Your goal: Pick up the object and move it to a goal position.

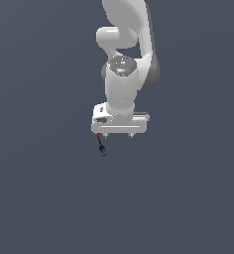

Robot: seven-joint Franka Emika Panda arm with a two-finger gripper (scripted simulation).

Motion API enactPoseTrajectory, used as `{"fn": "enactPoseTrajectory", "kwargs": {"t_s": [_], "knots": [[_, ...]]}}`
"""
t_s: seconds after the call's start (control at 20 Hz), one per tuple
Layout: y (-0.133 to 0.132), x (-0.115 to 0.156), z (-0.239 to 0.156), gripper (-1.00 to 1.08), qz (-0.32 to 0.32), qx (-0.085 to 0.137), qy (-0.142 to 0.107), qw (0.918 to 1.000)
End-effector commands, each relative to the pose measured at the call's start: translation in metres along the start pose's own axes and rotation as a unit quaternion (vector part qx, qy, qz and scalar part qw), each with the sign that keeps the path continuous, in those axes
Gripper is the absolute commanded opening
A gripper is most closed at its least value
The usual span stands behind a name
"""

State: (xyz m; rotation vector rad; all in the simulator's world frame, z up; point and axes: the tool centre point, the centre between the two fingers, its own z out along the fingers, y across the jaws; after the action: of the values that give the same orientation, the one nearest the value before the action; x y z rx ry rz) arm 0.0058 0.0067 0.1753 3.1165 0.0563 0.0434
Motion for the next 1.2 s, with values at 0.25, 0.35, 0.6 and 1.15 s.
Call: {"fn": "enactPoseTrajectory", "kwargs": {"t_s": [0.25, 0.35, 0.6, 1.15], "knots": [[0.005, 0.002, -0.006, 1.0, 0.0, 0.003, 0.005, 1.0], [0.008, 0.003, -0.01, 1.0, 0.0, 0.006, 0.009, 0.9999], [0.01, 0.004, -0.013, 1.0, 0.001, 0.007, 0.011, 0.9999], [0.027, -0.008, 0.011, 1.0, -0.024, 0.007, 0.007, 0.9997]]}}
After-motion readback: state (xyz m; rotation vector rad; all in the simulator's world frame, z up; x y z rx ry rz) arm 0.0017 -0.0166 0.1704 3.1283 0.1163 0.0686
